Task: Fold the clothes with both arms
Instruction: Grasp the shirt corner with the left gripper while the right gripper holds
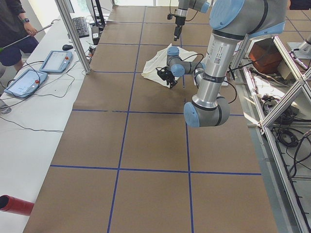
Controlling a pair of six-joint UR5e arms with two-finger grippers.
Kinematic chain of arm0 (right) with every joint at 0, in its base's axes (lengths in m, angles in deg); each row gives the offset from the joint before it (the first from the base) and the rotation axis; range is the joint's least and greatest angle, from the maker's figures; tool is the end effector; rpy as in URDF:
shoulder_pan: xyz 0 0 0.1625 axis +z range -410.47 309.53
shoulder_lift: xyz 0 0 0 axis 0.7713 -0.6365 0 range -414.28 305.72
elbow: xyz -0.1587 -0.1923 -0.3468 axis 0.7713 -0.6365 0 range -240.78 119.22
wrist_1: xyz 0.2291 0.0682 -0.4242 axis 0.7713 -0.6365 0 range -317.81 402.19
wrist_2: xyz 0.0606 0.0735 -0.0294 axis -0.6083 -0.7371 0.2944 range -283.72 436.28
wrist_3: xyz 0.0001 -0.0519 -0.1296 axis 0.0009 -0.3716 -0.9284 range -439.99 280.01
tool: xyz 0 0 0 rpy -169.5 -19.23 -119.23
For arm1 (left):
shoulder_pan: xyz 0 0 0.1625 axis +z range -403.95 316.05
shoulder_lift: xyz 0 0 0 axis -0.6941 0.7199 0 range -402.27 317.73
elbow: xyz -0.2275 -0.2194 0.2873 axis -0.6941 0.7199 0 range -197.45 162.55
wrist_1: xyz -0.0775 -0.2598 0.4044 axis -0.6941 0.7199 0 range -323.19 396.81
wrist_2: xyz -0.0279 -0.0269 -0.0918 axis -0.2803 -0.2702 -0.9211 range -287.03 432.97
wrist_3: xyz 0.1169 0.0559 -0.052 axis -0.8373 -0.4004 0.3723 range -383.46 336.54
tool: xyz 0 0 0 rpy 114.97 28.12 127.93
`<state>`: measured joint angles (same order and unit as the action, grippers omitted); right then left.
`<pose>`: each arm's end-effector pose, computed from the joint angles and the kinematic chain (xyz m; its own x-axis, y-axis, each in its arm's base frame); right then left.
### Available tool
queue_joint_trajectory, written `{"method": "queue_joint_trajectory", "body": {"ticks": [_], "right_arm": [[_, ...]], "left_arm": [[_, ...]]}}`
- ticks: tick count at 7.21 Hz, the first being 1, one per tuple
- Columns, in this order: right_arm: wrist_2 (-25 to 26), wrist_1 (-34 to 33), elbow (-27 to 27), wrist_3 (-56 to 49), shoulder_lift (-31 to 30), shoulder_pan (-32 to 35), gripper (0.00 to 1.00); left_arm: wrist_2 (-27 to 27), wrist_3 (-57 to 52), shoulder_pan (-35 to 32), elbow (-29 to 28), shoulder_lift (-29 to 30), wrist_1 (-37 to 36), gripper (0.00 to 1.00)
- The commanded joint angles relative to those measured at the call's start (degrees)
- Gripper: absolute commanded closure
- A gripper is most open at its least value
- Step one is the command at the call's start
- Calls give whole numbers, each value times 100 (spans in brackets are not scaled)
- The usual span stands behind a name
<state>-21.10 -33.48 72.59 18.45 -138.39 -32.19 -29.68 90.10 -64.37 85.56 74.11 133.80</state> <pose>-0.4555 -0.2719 0.2048 0.3881 0.2815 0.8776 -0.2616 0.9467 -0.1880 0.6381 -0.3471 0.2698 0.5160 -0.6082 -0.6032 0.4343 0.7927 -0.4278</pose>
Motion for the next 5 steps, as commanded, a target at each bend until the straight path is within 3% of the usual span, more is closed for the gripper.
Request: {"method": "queue_joint_trajectory", "body": {"ticks": [1, 3, 5], "right_arm": [[0, 0, -4, 9, -9, 0, 0], [9, 0, 4, 9, -70, 9, 0], [18, 0, 5, 9, -79, 9, 0]], "left_arm": [[-18, 9, -5, 0, 51, -118, 100], [-19, -61, -154, -9, 60, -163, 100], [-1, -602, -933, -123, 139, -242, 100]]}}
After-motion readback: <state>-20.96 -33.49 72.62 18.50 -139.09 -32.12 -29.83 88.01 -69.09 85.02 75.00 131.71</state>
